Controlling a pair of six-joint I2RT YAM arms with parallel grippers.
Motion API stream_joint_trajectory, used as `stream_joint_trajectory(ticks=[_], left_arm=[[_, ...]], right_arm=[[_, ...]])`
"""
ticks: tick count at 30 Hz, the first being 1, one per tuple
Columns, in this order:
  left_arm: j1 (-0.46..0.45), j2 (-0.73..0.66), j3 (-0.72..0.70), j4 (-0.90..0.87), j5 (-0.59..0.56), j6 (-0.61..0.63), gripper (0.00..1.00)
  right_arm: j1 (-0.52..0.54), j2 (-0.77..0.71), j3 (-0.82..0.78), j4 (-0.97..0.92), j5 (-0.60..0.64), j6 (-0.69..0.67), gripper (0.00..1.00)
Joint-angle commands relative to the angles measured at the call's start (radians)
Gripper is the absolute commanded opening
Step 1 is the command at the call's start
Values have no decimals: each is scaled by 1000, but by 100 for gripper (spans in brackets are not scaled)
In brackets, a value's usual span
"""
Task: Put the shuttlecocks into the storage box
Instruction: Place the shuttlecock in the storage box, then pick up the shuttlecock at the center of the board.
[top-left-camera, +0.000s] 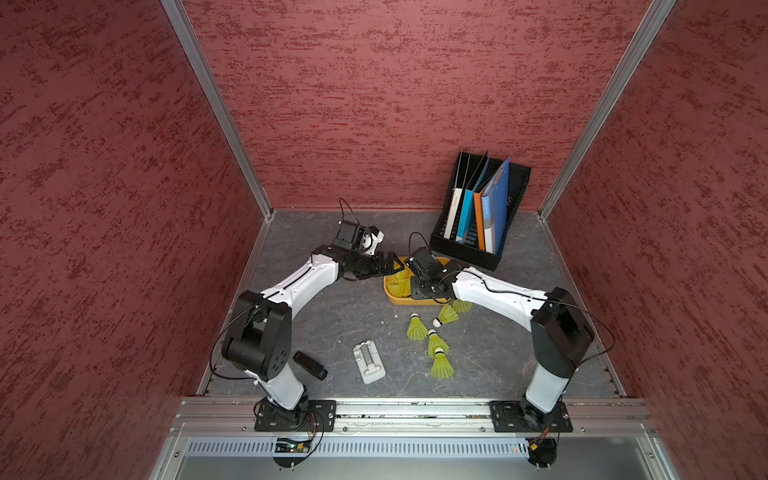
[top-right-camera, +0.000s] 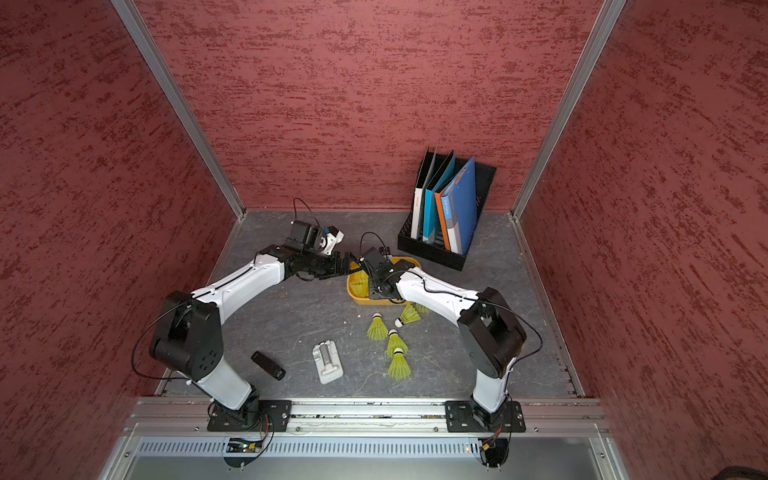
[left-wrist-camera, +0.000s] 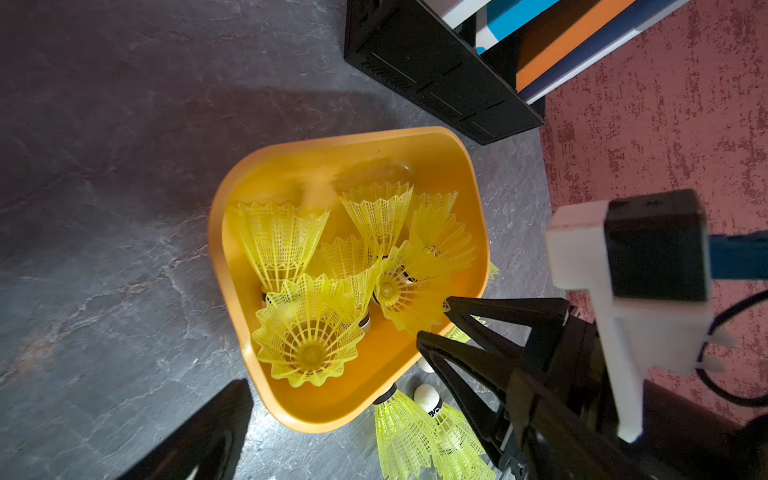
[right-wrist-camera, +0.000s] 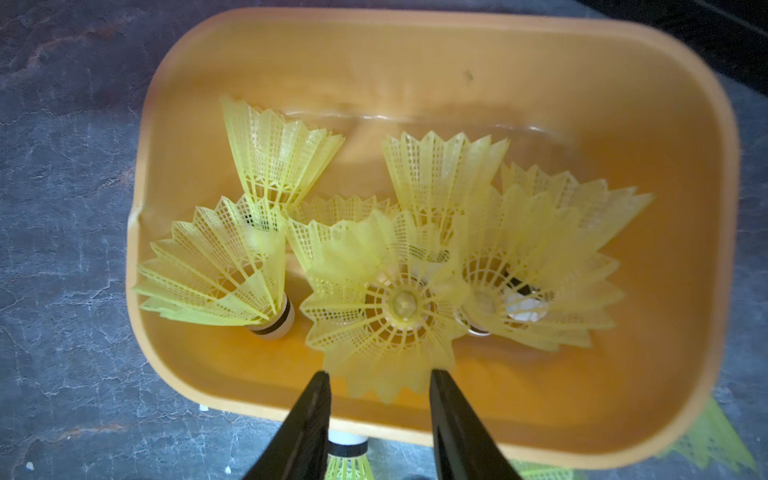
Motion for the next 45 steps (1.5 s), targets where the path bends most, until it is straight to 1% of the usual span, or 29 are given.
stream_joint_trajectory(ticks=[1, 6, 13, 18, 22, 25, 27, 31, 33, 36, 37, 38, 40, 44, 45], left_arm=[[-2, -66, -4, -1, -33, 13, 100], [-2, -115, -19, 0, -59, 12, 100], [-2, -158, -30, -18, -57, 17, 100], [-19, -203, -48, -42, -63, 25, 100], [-57, -239, -60, -78, -74, 49, 100], [-104, -266, -66, -122, -96, 90, 100], [-145, -278, -66, -159, -120, 127, 100], [-256, -297, -73, -200, -171, 197, 100], [-325, -299, -79, -208, -194, 243, 97], [-412, -289, -103, -177, -220, 259, 97], [-435, -282, -113, -158, -228, 257, 97], [-456, -272, -121, -140, -240, 254, 96], [-490, -241, -129, -108, -267, 246, 95], [-551, -134, -88, -102, -334, 243, 92], [-570, -100, -69, -107, -369, 247, 90]], right_arm=[[6, -66, 38, -46, 45, 14, 47], [3, -112, 47, -77, 58, 22, 49], [-7, -173, 39, -106, 61, 27, 50], [-22, -234, -15, -107, 59, 46, 50], [-37, -277, -60, -113, 41, 47, 50], [-51, -300, -94, -115, 3, 16, 51], [-53, -308, -113, -131, 3, 2, 51], [-54, -451, -226, -91, -12, -1, 51], [-60, -515, -288, -71, -36, 3, 51], [-69, -610, -384, -43, -84, 17, 51], [-71, -641, -417, -38, -100, 28, 52], [-78, -672, -448, -33, -121, 40, 55], [-93, -721, -499, -34, -162, 67, 56], [-156, -833, -586, -46, -246, 136, 58], [-175, -862, -607, -49, -260, 160, 58]])
